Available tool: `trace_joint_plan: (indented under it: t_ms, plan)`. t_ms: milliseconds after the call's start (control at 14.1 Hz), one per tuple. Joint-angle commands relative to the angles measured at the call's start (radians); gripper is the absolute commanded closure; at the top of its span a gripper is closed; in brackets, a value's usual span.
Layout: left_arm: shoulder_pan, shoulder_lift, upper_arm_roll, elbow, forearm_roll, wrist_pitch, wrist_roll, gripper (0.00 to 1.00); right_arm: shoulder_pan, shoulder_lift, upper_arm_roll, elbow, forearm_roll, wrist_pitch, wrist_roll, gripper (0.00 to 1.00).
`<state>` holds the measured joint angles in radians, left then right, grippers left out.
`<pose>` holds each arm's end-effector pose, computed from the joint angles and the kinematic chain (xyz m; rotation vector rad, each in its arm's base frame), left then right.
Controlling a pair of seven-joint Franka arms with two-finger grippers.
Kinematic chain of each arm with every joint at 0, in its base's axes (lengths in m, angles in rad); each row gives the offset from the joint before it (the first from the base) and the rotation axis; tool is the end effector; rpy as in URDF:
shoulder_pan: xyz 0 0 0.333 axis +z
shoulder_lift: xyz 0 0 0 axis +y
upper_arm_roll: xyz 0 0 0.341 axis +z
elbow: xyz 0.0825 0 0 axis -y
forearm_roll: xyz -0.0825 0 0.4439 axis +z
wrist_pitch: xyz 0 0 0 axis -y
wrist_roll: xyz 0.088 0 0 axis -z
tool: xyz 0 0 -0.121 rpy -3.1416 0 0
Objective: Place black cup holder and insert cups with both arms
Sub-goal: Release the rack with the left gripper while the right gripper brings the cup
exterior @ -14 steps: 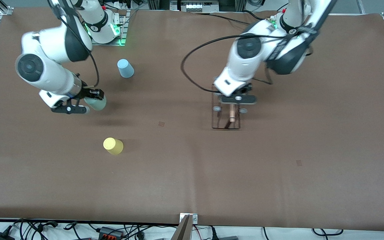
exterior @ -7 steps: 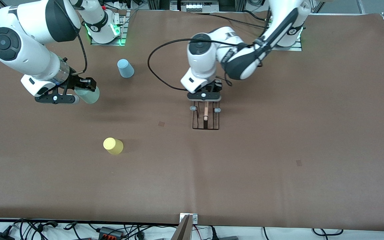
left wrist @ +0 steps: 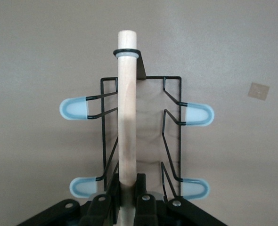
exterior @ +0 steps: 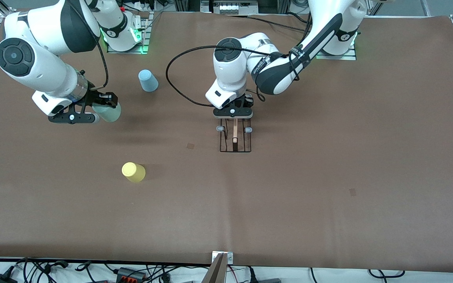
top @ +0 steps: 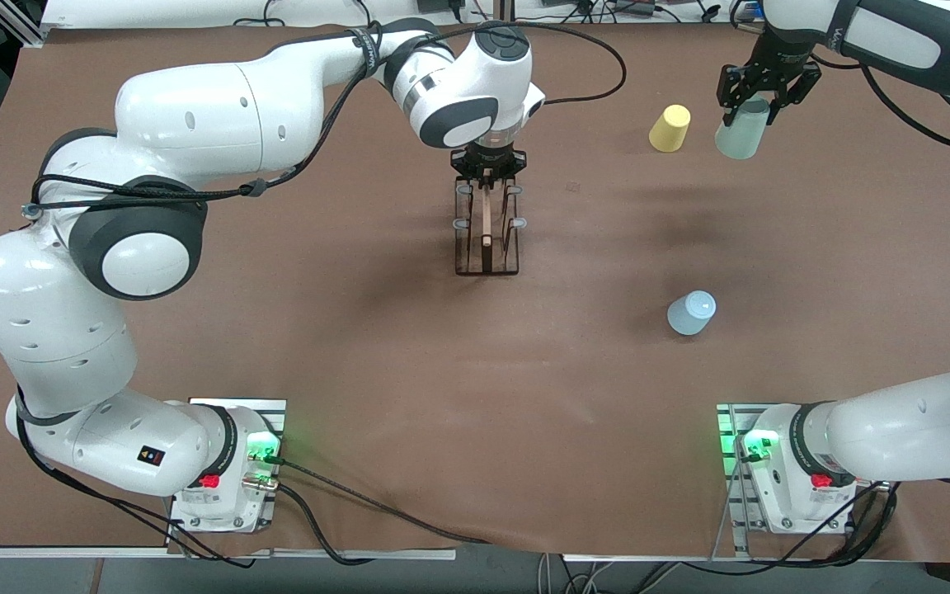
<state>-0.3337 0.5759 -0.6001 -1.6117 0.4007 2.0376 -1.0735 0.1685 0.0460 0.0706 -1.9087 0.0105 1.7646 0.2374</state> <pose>0.5019 -0.5450 0.3108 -3.0904 -0.0307 -0.0208 0.5868 0.1437 0.4447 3.0960 -0.0017 -0.2915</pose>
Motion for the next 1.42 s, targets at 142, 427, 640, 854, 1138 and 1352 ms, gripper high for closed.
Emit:
trace_joint_plan:
  t_ms: [142,427,640,854,1138,1352]
  plan:
    - [-0.008,0.021,0.005,0.03,0.035,0.004,-0.025,0.02,0.026,-0.005,0.005,-0.003,0.005,0.003,0.014,0.9]
    - [0.012,-0.02,0.002,0.032,0.033,-0.008,-0.013,0.0,0.026,-0.005,0.005,-0.004,0.005,0.001,0.014,0.89]
    - [0.054,-0.073,-0.013,0.035,0.023,-0.083,0.045,0.0,0.04,-0.005,0.005,0.002,0.014,0.003,0.028,0.89]
    - [0.111,-0.126,-0.015,0.076,0.02,-0.242,0.237,0.0,0.068,0.0,0.005,0.0,0.02,0.012,0.114,0.89]
    - [0.211,-0.156,-0.013,0.157,0.018,-0.44,0.479,0.0,0.186,0.031,0.032,0.007,0.088,0.073,0.395,0.89]
    - [0.343,-0.179,-0.01,0.158,0.018,-0.5,0.695,0.0,0.305,0.073,0.07,0.007,0.091,0.176,0.642,0.9]
